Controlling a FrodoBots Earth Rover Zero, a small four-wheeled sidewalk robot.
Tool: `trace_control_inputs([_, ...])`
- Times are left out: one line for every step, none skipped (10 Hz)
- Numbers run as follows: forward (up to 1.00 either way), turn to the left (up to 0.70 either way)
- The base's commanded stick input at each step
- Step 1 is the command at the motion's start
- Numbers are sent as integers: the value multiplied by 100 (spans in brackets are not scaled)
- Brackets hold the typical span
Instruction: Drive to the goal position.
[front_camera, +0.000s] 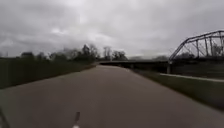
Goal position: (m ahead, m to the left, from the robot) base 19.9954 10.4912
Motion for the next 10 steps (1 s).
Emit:
trace_control_inputs([100,3])
trace_control_inputs([100,23])
trace_control_inputs([100,37])
trace_control_inputs([100,12])
trace_control_inputs([100,0])
trace_control_inputs([100,0])
trace_control_inputs([100,0])
trace_control_inputs([100,0])
trace_control_inputs([100,0])
trace_control_inputs([100,0])
